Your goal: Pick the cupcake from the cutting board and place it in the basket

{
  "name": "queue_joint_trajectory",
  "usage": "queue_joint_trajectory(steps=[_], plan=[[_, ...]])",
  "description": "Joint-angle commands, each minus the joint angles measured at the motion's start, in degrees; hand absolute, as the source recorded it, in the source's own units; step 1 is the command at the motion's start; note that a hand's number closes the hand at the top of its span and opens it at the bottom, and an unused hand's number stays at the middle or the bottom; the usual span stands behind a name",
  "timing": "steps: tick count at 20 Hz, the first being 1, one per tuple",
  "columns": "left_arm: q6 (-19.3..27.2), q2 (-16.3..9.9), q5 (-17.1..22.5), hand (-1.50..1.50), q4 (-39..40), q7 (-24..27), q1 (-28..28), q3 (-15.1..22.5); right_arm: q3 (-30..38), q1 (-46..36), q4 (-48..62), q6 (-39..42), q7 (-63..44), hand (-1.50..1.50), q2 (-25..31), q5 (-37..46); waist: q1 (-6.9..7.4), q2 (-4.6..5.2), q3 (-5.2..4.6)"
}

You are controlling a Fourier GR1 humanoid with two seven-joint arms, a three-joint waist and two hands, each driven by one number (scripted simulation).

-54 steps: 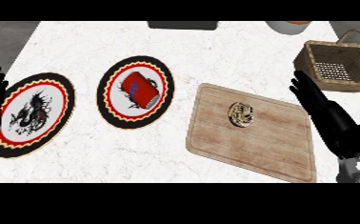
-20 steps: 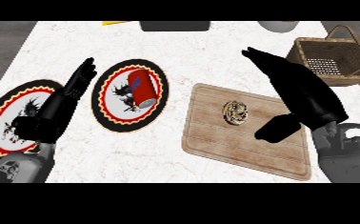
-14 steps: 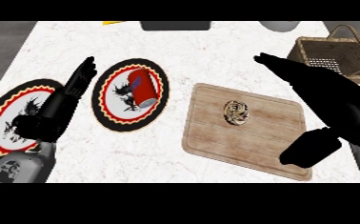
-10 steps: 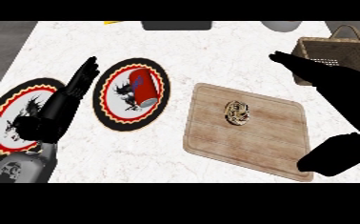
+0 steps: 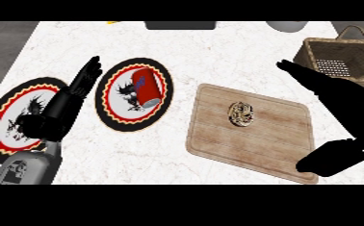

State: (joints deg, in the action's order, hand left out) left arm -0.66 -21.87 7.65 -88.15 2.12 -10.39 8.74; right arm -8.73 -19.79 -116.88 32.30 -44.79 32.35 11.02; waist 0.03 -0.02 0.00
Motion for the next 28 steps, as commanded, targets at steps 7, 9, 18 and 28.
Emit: queue_joint_trajectory(steps=[7, 9, 18, 28], plan=[[-2.9, 1.4, -2.0, 0.0, 1.0, 0.3, -0.6, -2.5, -6.0, 5.2, 15.5, -12.8, 19.2, -1.5, -9.5, 19.8, 0.24, 0.15, 0.02], [-5.0, 0.2, -0.2, 0.0, -2.2, -2.6, 0.2, -4.2, -5.6, 7.8, 15.4, -15.3, 23.0, -1.5, -9.7, 22.1, 0.16, 0.06, 0.02], [-5.2, 4.8, -4.6, 0.0, -3.6, -0.5, 3.7, -6.1, -5.3, 8.0, 20.5, -16.2, 26.9, -1.5, -15.1, 28.5, 0.06, -0.01, 0.0], [-8.8, 6.1, -5.9, 0.0, -2.1, -5.5, -1.7, -9.3, -2.1, 8.4, 17.0, -10.7, 28.3, -1.5, -17.7, 28.3, -0.06, -0.01, 0.0]])
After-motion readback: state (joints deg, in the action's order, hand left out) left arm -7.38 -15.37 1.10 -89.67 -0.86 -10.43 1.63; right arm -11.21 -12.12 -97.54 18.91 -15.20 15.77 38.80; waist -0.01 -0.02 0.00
